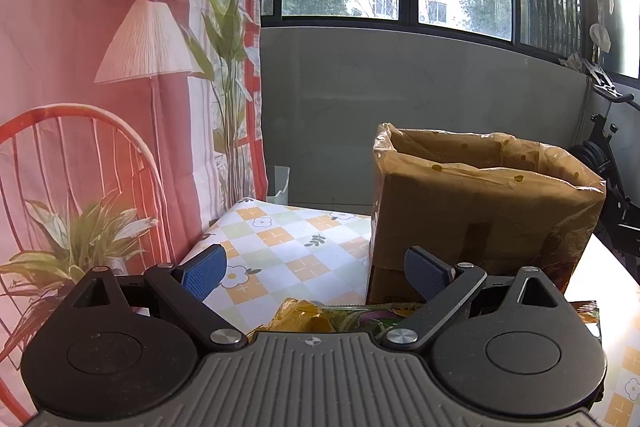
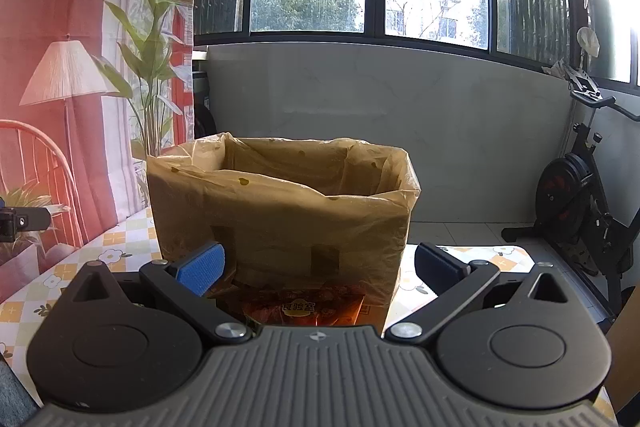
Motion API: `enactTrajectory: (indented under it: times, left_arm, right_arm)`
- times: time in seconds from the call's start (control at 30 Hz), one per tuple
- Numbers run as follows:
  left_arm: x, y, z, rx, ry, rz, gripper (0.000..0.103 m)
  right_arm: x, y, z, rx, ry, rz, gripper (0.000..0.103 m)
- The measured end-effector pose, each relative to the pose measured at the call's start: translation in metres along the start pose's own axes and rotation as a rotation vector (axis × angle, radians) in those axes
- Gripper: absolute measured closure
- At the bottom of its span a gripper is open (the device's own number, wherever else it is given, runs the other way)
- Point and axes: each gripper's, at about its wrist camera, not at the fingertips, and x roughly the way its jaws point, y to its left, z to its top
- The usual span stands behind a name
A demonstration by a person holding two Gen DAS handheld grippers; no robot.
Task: Organize snacks
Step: 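Move the left tool toward the green rice-cracker bag while the right tool approaches the green chip bag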
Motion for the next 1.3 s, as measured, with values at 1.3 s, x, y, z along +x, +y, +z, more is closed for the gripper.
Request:
enactTrajectory:
  times: [1.3]
  left_arm:
    - [0.052, -0.032, -0.063, 0.041, 0.160, -0.099, 0.013]
  right_arm:
    - [0.047, 0.001, -0.071, 0.208, 0.296, -0.006, 0.001]
